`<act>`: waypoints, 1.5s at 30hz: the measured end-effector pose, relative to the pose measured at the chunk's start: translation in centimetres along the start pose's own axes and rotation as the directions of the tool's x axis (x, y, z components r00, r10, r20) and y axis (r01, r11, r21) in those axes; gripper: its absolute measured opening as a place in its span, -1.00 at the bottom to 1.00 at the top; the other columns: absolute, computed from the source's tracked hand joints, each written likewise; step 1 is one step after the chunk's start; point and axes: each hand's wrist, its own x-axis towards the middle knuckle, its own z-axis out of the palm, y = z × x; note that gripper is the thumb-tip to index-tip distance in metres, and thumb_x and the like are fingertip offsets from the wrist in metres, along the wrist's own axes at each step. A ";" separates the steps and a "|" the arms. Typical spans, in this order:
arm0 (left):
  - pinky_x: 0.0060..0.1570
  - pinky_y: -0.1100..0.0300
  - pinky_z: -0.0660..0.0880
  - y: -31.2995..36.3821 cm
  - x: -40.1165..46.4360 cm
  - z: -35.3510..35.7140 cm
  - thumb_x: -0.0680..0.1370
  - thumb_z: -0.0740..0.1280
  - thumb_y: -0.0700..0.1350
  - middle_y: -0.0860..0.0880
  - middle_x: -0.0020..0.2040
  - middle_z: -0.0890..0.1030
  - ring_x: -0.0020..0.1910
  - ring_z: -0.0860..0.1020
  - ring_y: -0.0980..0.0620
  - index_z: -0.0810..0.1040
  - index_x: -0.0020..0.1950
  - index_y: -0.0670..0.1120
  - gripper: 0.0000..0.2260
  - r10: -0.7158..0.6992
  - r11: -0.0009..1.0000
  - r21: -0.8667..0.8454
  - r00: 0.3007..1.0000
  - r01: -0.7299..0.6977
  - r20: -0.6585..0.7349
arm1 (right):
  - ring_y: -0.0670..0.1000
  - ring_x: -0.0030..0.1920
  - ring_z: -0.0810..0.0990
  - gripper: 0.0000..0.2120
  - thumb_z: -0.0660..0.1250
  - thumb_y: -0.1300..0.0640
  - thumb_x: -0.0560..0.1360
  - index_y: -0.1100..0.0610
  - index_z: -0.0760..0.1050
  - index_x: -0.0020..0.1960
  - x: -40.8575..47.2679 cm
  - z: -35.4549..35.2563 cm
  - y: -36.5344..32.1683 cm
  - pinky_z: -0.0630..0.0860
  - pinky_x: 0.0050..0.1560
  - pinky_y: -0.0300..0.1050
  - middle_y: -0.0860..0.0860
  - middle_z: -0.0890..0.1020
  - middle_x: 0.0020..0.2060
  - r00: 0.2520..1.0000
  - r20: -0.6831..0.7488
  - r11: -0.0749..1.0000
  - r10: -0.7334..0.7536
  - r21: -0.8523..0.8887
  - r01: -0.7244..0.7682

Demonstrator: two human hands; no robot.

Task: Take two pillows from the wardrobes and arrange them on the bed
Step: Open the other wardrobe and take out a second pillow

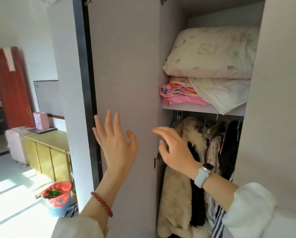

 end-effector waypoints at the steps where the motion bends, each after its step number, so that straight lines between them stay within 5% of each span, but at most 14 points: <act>1: 0.37 -0.29 0.03 0.2 -0.6 0.5 0.43 0.30 -0.28 -0.29 0.39 0.32 0.43 0.11 -0.32 0.36 0.31 -0.23 -0.55 0.046 0.998 0.042 0.999 -0.047 0.029 | -0.01 0.23 0.43 -0.66 0.11 0.26 0.49 0.17 0.41 0.24 -0.1 -0.5 0.5 0.31 0.22 -0.25 0.07 0.52 0.19 1.000 -0.007 1.000 0.018 -0.012 -0.018; 7: 0.16 -0.20 0.36 5.0 -2.1 6.0 0.39 0.33 -0.32 -0.27 0.18 0.53 0.16 0.49 -0.27 0.48 0.17 -0.26 -0.66 0.228 0.972 -0.126 0.936 -0.201 0.269 | 0.04 0.16 0.49 -0.72 0.16 0.33 0.50 0.18 0.45 0.19 -2.1 -5.6 4.9 0.37 0.13 -0.22 0.09 0.55 0.12 0.990 -0.043 0.981 0.133 -0.140 -0.138; 13: 0.11 -0.04 0.39 12.5 -1.0 14.1 0.49 0.24 -0.24 -0.13 0.15 0.55 0.10 0.50 -0.13 0.46 0.21 -0.17 -0.71 0.377 0.913 -0.315 0.837 -0.261 0.397 | 0.01 0.10 0.49 -0.73 0.15 0.27 0.51 0.13 0.44 0.18 -4.1 -13.9 9.7 0.39 0.03 -0.22 0.06 0.54 0.13 0.945 -0.141 0.891 0.296 -0.316 -0.326; 18: 0.01 0.00 0.47 20.0 0.2 20.5 0.53 0.21 -0.21 -0.17 0.26 0.46 0.17 0.46 -0.14 0.36 0.32 -0.18 -0.65 0.370 0.859 -0.503 0.790 -0.090 0.490 | 0.09 0.12 0.48 -0.71 0.16 0.30 0.48 0.18 0.44 0.18 -5.3 -20.0 13.3 0.46 0.00 -0.11 0.11 0.53 0.13 0.919 -0.218 0.788 0.330 -0.472 -0.395; 21: 0.08 0.00 0.42 23.9 -0.1 24.7 0.52 0.22 -0.20 -0.18 0.37 0.34 0.27 0.36 -0.16 0.18 0.43 -0.18 -0.51 0.418 0.839 -0.534 0.751 -0.103 0.511 | 0.11 0.16 0.46 -0.67 0.16 0.29 0.46 0.17 0.42 0.21 -6.1 -22.5 15.3 0.48 0.04 -0.03 0.09 0.51 0.15 0.894 -0.242 0.730 0.377 -0.517 -0.447; 24: 0.12 0.07 0.36 27.5 -0.1 27.6 0.49 0.25 -0.20 -0.20 0.39 0.24 0.29 0.31 -0.15 -0.07 0.49 -0.14 -0.33 0.374 0.789 -0.601 0.679 0.125 0.632 | 0.07 0.19 0.43 -0.65 0.14 0.27 0.47 0.14 0.39 0.24 -7.1 -24.6 17.2 0.47 0.07 -0.05 0.05 0.48 0.19 0.868 -0.291 0.679 0.402 -0.541 -0.496; 27: 0.03 0.12 0.39 28.5 0.4 28.9 0.47 0.29 -0.23 -0.18 0.31 0.31 0.21 0.39 -0.16 -0.07 0.49 -0.11 -0.29 0.251 0.680 -0.619 0.669 0.392 0.699 | 0.01 0.21 0.41 -0.65 0.12 0.24 0.49 0.10 0.36 0.27 -8.6 -25.2 18.0 0.44 0.07 -0.13 0.01 0.45 0.22 0.845 -0.293 0.652 0.447 -0.540 -0.532; 30: -0.09 0.16 0.49 27.9 0.7 28.0 0.42 0.26 -0.30 -0.14 0.13 0.48 0.07 0.49 -0.15 0.28 0.33 -0.11 -0.52 0.310 0.569 -0.712 0.695 0.412 0.649 | -0.02 0.23 0.39 -0.65 0.11 0.23 0.51 0.08 0.34 0.28 -9.8 -24.8 17.9 0.41 0.11 -0.17 -0.01 0.43 0.24 0.822 -0.309 0.640 0.479 -0.519 -0.567; 35: -0.08 0.27 0.49 25.7 -1.2 22.1 0.44 0.22 -0.36 -0.03 0.07 0.43 0.03 0.47 -0.02 0.37 0.28 0.01 -0.53 0.444 0.422 -0.828 0.712 0.370 0.545 | -0.03 0.21 0.42 -0.66 0.13 0.27 0.51 0.09 0.36 0.27 -11.1 -22.8 14.8 0.34 0.15 -0.25 -0.01 0.44 0.22 0.783 -0.421 0.678 0.457 -0.404 -0.613; 37: -0.14 0.41 0.49 25.2 -1.3 19.5 0.44 0.19 -0.43 -0.02 0.04 0.44 -0.04 0.51 0.04 0.40 0.24 0.05 -0.50 0.547 0.309 -0.869 0.676 0.386 0.494 | -0.02 0.22 0.42 -0.66 0.13 0.26 0.50 0.10 0.37 0.26 -11.4 -22.1 12.8 0.35 0.18 -0.20 -0.02 0.44 0.20 0.772 -0.492 0.701 0.401 -0.378 -0.605; 42: 0.02 0.10 0.52 25.5 -1.9 15.2 0.42 0.08 -0.55 -0.08 0.09 0.48 0.02 0.54 0.04 0.30 0.37 0.02 -0.35 0.750 0.132 -0.890 0.543 0.437 0.377 | -0.08 0.26 0.39 -0.63 0.10 0.14 0.50 0.09 0.34 0.30 -13.0 -21.5 7.4 0.40 0.27 -0.11 -0.05 0.41 0.22 0.734 -0.605 0.701 0.309 -0.377 -0.606; 45: 0.12 0.19 0.47 26.8 -3.0 13.6 0.43 0.09 -0.54 0.04 0.11 0.45 0.12 0.50 0.09 0.18 0.37 0.07 -0.33 0.841 0.060 -0.918 0.475 0.392 0.258 | -0.03 0.27 0.40 -0.60 0.08 0.07 0.51 0.13 0.30 0.33 -13.9 -22.4 4.2 0.41 0.27 -0.06 0.03 0.43 0.25 0.736 -0.615 0.663 0.284 -0.428 -0.614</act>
